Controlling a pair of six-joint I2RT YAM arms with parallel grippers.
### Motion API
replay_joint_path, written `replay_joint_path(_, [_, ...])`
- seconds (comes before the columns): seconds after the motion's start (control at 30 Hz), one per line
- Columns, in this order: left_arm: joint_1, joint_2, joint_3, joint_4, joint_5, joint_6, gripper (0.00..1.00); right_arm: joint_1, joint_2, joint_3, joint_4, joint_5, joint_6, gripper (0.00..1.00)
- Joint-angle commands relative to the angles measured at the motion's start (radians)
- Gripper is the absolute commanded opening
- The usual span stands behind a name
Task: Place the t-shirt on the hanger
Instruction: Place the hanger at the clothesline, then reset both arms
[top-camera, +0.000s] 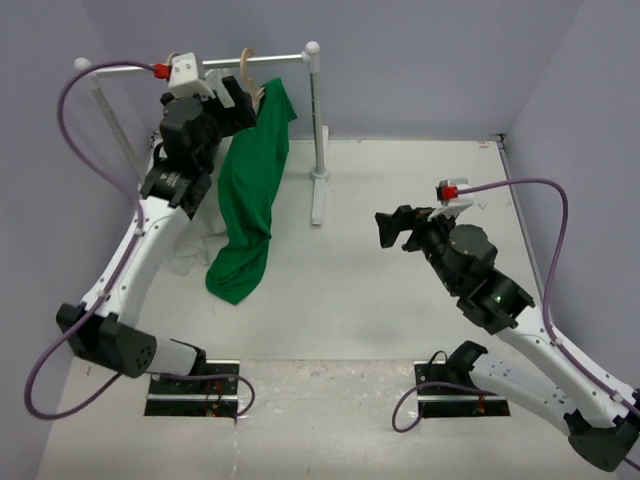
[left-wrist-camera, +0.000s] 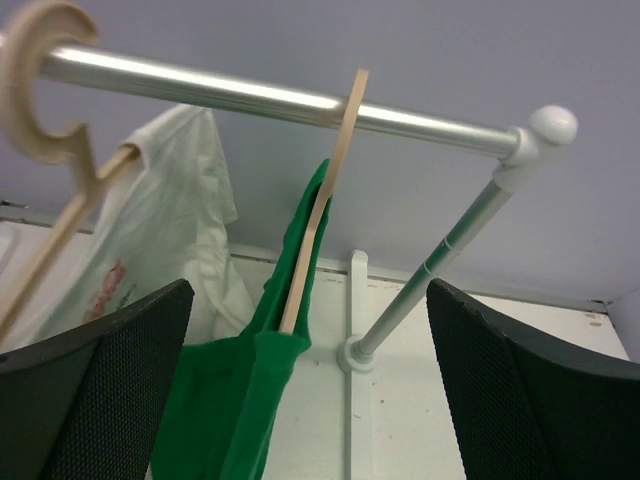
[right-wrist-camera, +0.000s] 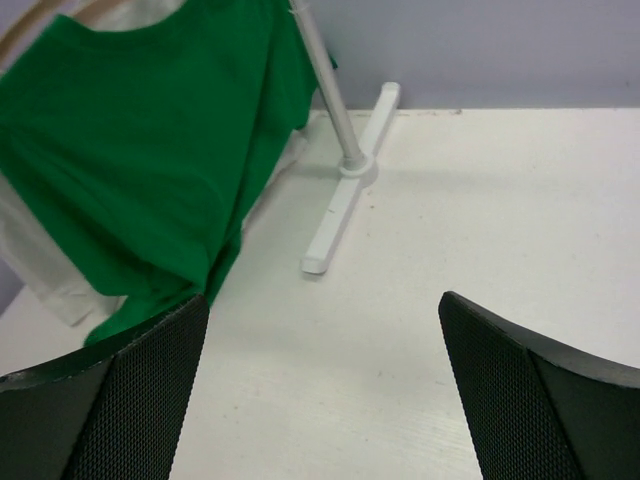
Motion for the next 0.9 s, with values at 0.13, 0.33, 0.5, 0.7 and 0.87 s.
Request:
replay_joint_path(0.13, [0.006, -0.357, -0.113, -0.475, -0.166, -0.007, 1.0, -0.094, -0.011, 0.208, -0.218, 0.034, 0.001, 0.99])
replay_joint_path(0.33, [0.006, -0.565, -0.249, -0.625, -0.21, 0.069, 1.0, -0.094, -0.101, 0.306, -0.447, 0.227, -0.016, 0.99])
replay_joint_path(0.5, [0.006, -0.808, -0.44, -0.578, -0.247, 0.105, 1.0, -0.094, -0.235, 0.256, -0.509, 0.221, -0.04, 0.99])
replay_joint_path(0.7, [0.006, -0.997, -0.566, -0.502, -0.213, 0.086, 1.0, -0.094, -0.348, 0.128, -0.487, 0.22, -0.051, 0.99])
replay_joint_path(0.87, [0.006, -1.021, -0.578, -0.501, -0.174, 0.092, 1.0, -0.094, -0.379, 0.085, -0.499, 0.23, -0.02, 0.99])
